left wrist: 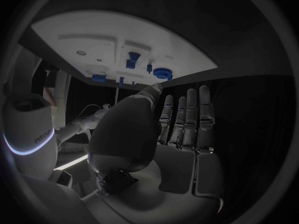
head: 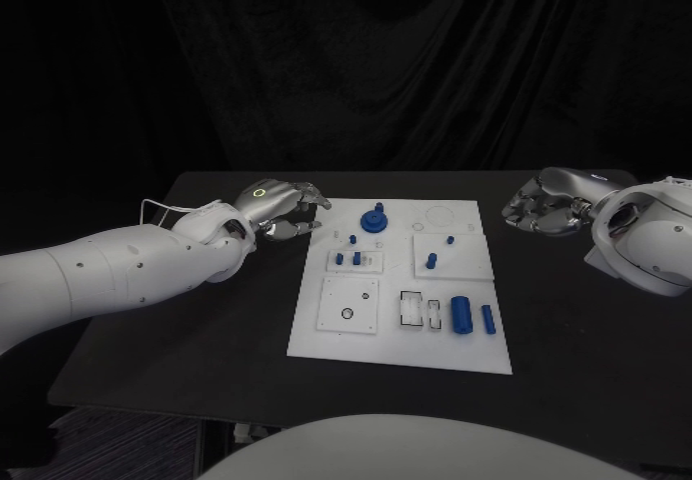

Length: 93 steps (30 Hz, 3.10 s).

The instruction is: Assemble the parts on the task board

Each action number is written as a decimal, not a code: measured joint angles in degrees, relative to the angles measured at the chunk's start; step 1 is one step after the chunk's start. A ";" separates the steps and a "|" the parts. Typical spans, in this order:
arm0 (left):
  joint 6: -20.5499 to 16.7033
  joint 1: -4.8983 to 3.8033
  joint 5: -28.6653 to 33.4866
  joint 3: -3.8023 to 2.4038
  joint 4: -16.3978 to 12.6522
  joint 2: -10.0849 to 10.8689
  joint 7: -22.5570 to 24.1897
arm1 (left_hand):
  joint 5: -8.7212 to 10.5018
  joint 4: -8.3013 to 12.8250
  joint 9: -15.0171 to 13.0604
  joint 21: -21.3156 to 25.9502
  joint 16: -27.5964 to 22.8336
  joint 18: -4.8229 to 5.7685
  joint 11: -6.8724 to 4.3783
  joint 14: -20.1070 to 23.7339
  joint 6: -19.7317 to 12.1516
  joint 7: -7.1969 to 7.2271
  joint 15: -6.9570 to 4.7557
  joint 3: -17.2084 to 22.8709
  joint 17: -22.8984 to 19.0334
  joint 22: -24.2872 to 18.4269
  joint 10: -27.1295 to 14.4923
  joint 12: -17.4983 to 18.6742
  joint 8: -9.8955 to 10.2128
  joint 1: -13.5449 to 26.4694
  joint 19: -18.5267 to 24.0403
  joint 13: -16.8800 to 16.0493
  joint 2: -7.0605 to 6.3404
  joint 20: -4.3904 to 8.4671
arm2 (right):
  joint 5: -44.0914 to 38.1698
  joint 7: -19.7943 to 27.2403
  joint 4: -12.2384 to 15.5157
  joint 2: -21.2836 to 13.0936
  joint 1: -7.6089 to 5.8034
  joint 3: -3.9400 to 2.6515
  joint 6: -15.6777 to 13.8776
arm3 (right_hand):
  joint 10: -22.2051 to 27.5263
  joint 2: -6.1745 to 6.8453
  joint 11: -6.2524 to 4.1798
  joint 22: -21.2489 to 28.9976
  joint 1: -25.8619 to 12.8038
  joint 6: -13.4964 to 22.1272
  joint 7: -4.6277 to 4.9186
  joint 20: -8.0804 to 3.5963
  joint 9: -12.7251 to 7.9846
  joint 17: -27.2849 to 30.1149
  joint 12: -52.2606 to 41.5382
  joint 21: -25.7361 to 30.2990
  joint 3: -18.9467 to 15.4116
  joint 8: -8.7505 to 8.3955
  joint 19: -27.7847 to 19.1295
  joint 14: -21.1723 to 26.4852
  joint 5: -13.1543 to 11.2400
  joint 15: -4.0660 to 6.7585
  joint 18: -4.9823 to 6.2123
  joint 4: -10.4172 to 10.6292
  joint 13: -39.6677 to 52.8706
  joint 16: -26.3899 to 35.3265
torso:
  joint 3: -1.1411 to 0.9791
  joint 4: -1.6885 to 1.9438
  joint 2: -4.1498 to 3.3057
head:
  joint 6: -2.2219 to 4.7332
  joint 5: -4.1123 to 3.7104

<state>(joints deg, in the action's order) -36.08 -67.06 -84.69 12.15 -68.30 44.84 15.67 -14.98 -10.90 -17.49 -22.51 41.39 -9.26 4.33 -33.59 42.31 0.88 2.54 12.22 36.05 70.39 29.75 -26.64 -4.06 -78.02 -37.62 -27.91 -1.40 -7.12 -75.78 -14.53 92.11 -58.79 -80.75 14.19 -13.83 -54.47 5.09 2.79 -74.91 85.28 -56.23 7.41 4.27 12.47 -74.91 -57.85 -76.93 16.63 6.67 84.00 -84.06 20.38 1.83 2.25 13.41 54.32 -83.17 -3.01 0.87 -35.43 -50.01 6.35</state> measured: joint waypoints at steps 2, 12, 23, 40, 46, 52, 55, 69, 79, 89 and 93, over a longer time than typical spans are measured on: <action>0.54 0.00 7.35 0.01 -1.69 1.55 2.98 | -0.63 -0.27 0.54 4.50 -4.38 1.34 1.39 4.65 -0.07 -1.07 1.32 0.30 -3.20 -2.00 -1.77 -0.38 0.00 -0.66 4.90 1.22 0.71 -0.02 | 0.00 0.42 0.04 0.44 -0.36 0.00 -0.71 | 4.71 0.73 0.03 0.00 0.74 -1.03 -0.17 0.26 0.57 0.00 4.68 0.76 0.63 0.74 0.04 0.04 1.40 -0.04 0.00 -0.63 -4.39 0.46 | 0.10 0.07 0.02 | 0.00 0.19; 18.74 1.23 48.76 0.00 -8.07 6.40 18.41 | -10.28 -4.91 4.40 18.88 -33.37 4.95 -0.29 24.40 -2.91 -2.21 -0.06 -5.52 -25.76 -24.20 -15.73 4.09 0.07 -4.16 22.63 15.87 2.68 4.87 | -1.01 2.69 -1.51 2.32 0.35 0.01 -2.67 | 15.54 2.17 1.87 0.00 2.17 0.01 0.86 1.79 3.72 0.00 12.49 4.45 2.35 2.04 -1.97 0.02 6.00 -2.08 0.91 -3.17 -11.19 4.40 | 0.70 0.78 0.26 | 0.00 0.86; 33.05 5.64 67.24 0.03 -12.24 8.11 22.00 | -8.58 -5.86 15.44 19.72 -40.74 4.93 -6.53 32.11 -28.03 0.20 0.61 -20.40 -35.28 -47.11 -24.19 16.98 2.20 0.41 28.87 26.18 9.79 2.86 | -9.33 4.72 -4.16 4.18 4.19 0.08 -3.24 | 19.07 3.67 4.84 0.00 0.67 6.01 0.37 3.94 3.25 0.00 24.41 2.67 4.26 0.65 -1.60 0.21 2.32 -4.30 0.90 -3.15 -24.43 6.12 | 1.94 3.31 0.64 | 0.00 -2.68; 38.64 7.49 74.30 0.02 -14.38 8.48 22.89 | -10.27 -5.46 15.83 20.10 -41.00 3.06 -6.90 33.49 -28.67 2.50 -0.20 -24.07 -36.00 -54.26 -25.17 19.60 2.28 -2.21 32.59 26.45 11.89 1.88 | -15.74 7.04 -9.41 7.66 8.59 0.05 -3.37 | 14.11 4.02 4.39 -0.04 -1.40 5.54 -0.15 4.13 1.79 0.00 26.97 0.78 2.18 -0.86 -0.97 0.22 1.13 -4.30 0.89 -1.87 -32.36 4.86 | 4.72 6.88 0.90 | 0.00 -6.71; 39.43 7.61 74.85 0.02 -14.63 8.43 22.96 | -11.60 -5.23 15.83 20.10 -41.00 3.07 -6.43 33.26 -28.68 2.50 0.03 -24.30 -35.99 -54.35 -25.14 19.60 2.28 -3.35 32.37 26.45 11.95 1.67 | -16.22 7.37 -11.34 8.86 9.36 0.03 -3.33 | 13.71 4.02 4.37 -0.04 -1.40 5.79 -0.40 4.13 1.73 0.00 26.96 0.78 2.18 -0.97 -0.97 0.21 3.14 -4.30 0.89 -1.88 -33.28 4.86 | 5.38 7.22 0.85 | 0.00 -7.17; 40.01 7.86 75.11 0.03 -14.61 8.32 23.01 | -13.50 -4.77 15.83 20.10 -41.00 3.06 -6.24 33.26 -28.68 2.50 0.03 -24.34 -35.98 -54.61 -24.95 19.60 2.28 -4.97 32.25 26.45 12.08 1.15 | -16.47 7.46 -12.76 9.70 9.93 0.03 -3.20 | 13.49 4.02 4.59 -0.03 -1.40 5.53 -0.66 4.13 1.73 0.00 26.96 0.78 2.76 -0.97 -0.97 0.22 6.65 -4.30 0.89 -2.45 -34.34 4.86 | 5.60 7.27 0.86 | 0.00 -7.40; 40.23 7.86 75.18 0.03 -14.59 8.31 23.02 | -13.95 -4.50 15.83 20.09 -41.00 3.06 -6.04 33.05 -28.68 2.50 0.24 -24.20 -35.97 -54.62 -25.15 19.60 2.28 -4.98 32.25 26.45 12.07 1.15 | -16.53 7.46 -13.24 9.93 10.09 0.04 -3.14 | 12.93 4.02 4.49 -0.03 -1.39 4.70 -0.77 4.13 1.84 0.00 26.96 0.78 3.06 -0.97 -0.97 0.21 8.24 -4.30 0.90 -2.76 -34.63 4.87 | 5.63 7.28 0.87 | 0.00 -7.54; 41.17 8.02 75.38 0.01 -15.18 8.31 23.09 | -15.74 -2.25 15.76 20.10 -41.00 2.14 -5.64 32.85 -28.27 2.09 0.86 -23.69 -35.82 -54.55 -24.75 19.60 2.28 -7.16 31.53 26.44 11.69 0.43 | -16.66 7.28 -15.04 10.68 10.66 0.03 -2.95 | 11.25 4.09 3.76 -0.02 -2.08 2.20 -1.51 4.13 4.01 0.46 25.62 0.78 3.21 1.04 -0.97 0.21 11.11 -4.30 0.89 -3.55 -35.10 4.87 | 5.92 7.13 1.10 | 0.00 -7.46; 41.66 8.19 75.42 0.01 -14.66 8.08 23.11 | -15.75 -1.41 15.76 19.86 -40.99 2.15 -5.03 32.13 -28.49 2.31 1.58 -23.18 -35.63 -53.99 -24.94 19.60 2.28 -7.25 30.89 26.44 11.79 -0.22 | -16.62 7.18 -15.30 10.89 11.19 0.04 -2.47 | 10.65 4.02 3.54 -0.02 -2.76 3.35 -1.53 3.77 4.79 0.77 24.29 0.78 2.73 1.14 -0.92 0.20 11.11 -3.87 0.89 -3.70 -34.59 4.87 | 6.07 7.26 1.19 | 0.00 -7.68; 42.23 8.30 75.44 0.01 -14.00 8.05 23.13 | -15.75 -1.26 15.69 19.65 -40.74 2.15 -4.41 31.38 -28.06 2.30 2.31 -23.02 -35.42 -53.53 -24.72 19.60 2.28 -7.39 30.09 26.38 11.92 -1.01 | -15.99 7.17 -16.13 11.58 11.56 0.03 -2.30 | 10.85 4.03 3.34 -0.02 -3.20 6.84 -2.64 3.77 5.37 1.21 23.24 0.78 2.54 -0.36 -0.91 0.20 6.42 -3.87 0.89 -4.30 -34.14 4.87 | 6.14 7.22 1.25 | 0.00 -7.33; 42.60 8.33 75.45 0.01 -13.78 7.96 23.14 | -15.74 -0.86 15.56 19.40 -40.73 2.15 -3.91 30.90 -26.99 1.23 2.80 -22.61 -35.38 -53.35 -24.45 19.60 2.28 -7.39 29.60 26.38 11.92 -1.50 | -15.78 7.23 -16.72 11.96 11.86 0.02 -2.35 | 10.85 4.03 3.34 -0.01 -3.20 6.60 -2.88 3.61 5.85 1.41 22.94 0.79 3.14 -0.20 -1.08 0.20 6.72 -3.87 0.89 -4.90 -34.06 4.87 | 6.16 7.20 1.26 | 0.00 -7.49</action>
<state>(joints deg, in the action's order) 6.52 -58.73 -9.23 12.16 -82.08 52.81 38.81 -30.72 -11.75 -1.93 -3.11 0.66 -7.12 0.42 -2.69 15.32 2.10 5.33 -10.39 0.67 17.04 5.30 -7.04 -1.78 -85.41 -8.02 -1.53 10.52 -8.63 -91.56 -7.30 75.39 -46.82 -68.90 14.21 -16.18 -43.62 9.12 6.14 -74.92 82.08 -49.63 4.53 7.87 18.32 -73.50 -34.90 -76.14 19.77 6.47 82.92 -83.86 27.10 -2.04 3.14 8.51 20.26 -78.30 3.15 8.07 -34.17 -50.01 -1.14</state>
